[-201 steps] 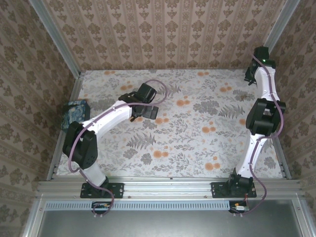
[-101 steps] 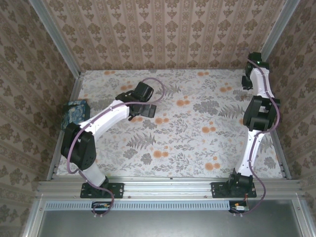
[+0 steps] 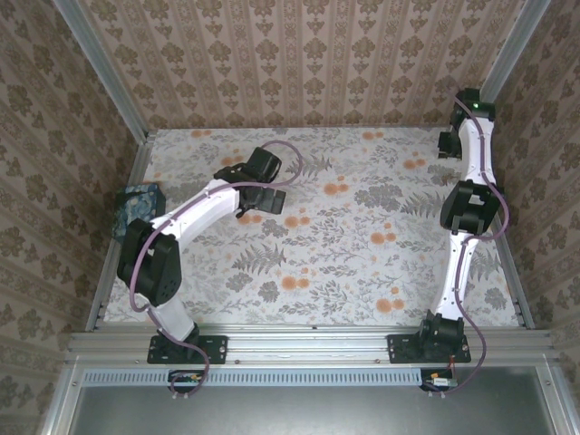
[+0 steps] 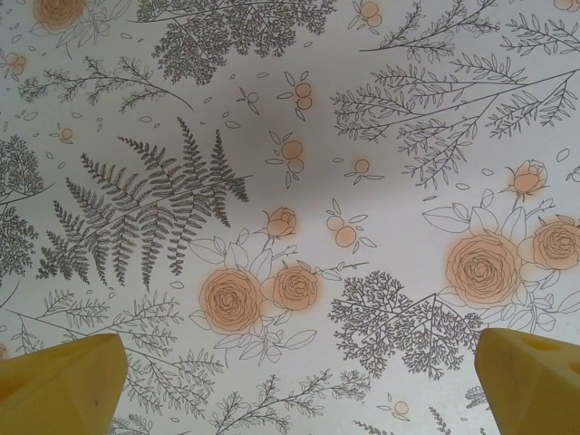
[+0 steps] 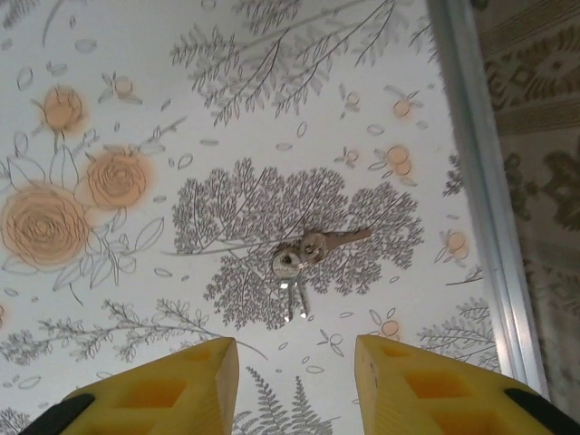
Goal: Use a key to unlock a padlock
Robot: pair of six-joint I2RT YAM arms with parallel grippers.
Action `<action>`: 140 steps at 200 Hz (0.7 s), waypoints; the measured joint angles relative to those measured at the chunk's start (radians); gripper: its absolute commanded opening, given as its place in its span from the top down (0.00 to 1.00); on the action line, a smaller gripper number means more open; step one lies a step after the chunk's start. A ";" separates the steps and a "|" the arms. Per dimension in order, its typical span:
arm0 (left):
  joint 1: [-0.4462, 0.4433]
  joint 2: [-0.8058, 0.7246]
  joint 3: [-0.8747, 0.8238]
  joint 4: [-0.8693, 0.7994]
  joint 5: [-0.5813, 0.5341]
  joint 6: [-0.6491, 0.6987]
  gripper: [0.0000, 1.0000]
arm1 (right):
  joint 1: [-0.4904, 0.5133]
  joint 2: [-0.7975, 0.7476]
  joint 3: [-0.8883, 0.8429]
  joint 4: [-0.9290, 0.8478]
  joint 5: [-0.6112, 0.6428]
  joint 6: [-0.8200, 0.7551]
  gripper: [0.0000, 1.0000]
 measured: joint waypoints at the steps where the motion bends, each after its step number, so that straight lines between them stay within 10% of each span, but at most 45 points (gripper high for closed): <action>1: 0.000 0.000 0.000 0.000 0.000 0.000 0.00 | 0.000 -0.001 -0.004 0.002 -0.002 0.000 0.60; 140: 0.004 0.011 0.014 -0.003 -0.008 -0.001 0.00 | -0.038 -0.077 -0.253 0.122 -0.030 0.088 0.64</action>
